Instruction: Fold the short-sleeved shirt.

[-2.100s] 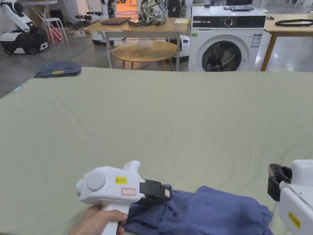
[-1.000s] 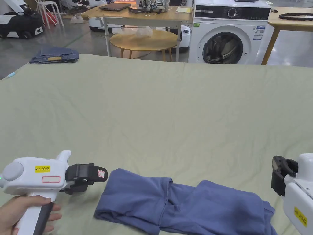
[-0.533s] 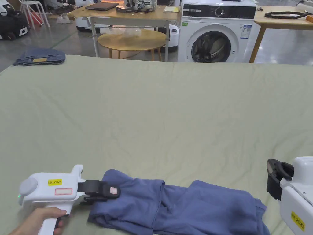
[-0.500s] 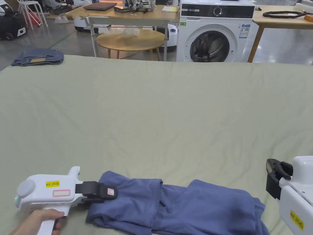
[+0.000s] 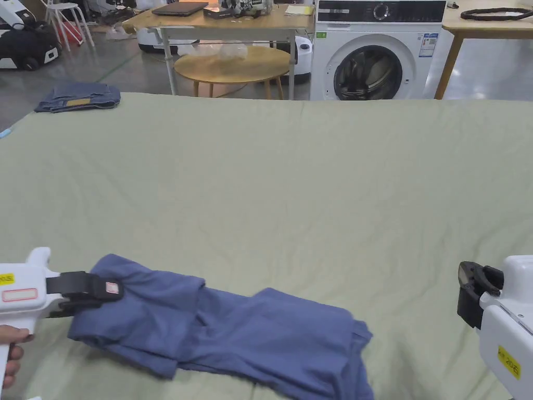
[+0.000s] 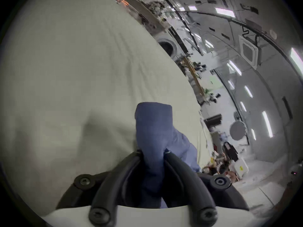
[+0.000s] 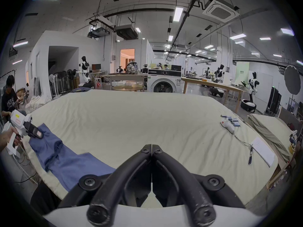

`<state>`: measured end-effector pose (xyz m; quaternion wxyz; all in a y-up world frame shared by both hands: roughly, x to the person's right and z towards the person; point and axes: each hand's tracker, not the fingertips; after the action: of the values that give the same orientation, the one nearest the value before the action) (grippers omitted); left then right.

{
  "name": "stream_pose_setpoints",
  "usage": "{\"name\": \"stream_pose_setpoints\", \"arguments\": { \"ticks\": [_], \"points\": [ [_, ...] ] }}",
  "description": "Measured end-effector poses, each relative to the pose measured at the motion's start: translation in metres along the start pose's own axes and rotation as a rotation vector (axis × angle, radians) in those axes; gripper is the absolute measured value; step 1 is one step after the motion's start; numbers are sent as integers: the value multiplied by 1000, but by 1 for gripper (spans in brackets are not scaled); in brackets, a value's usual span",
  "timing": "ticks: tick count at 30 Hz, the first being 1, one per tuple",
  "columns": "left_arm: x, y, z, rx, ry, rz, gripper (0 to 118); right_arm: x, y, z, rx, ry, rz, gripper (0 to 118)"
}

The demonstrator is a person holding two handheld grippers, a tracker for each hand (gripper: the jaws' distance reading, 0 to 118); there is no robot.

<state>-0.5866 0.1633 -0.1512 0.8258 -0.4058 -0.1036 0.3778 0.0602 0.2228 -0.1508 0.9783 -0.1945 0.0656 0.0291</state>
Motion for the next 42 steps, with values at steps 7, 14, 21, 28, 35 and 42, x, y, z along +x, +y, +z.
{"name": "stream_pose_setpoints", "arguments": {
  "ticks": [7,14,21,28,35,42],
  "points": [
    [40,-16,-5,-2,40,-24,6,-3,-4,-5,-3,35,-14,0],
    [132,-65,-100,-114,-51,-131,6,6,-6,-3,-2,37,-14,0],
    [190,-112,-204,-256,9,-244,6,29,-7,9,11,-11,-29,0],
    [192,-107,-173,-145,-223,-254,95,42,-8,13,17,-45,-44,0],
    [160,-92,-152,-196,-308,-97,107,37,-11,12,13,-28,-63,0],
    [179,-134,-231,-349,-273,-85,4,34,-13,11,2,-33,-45,0]
  ]
}}
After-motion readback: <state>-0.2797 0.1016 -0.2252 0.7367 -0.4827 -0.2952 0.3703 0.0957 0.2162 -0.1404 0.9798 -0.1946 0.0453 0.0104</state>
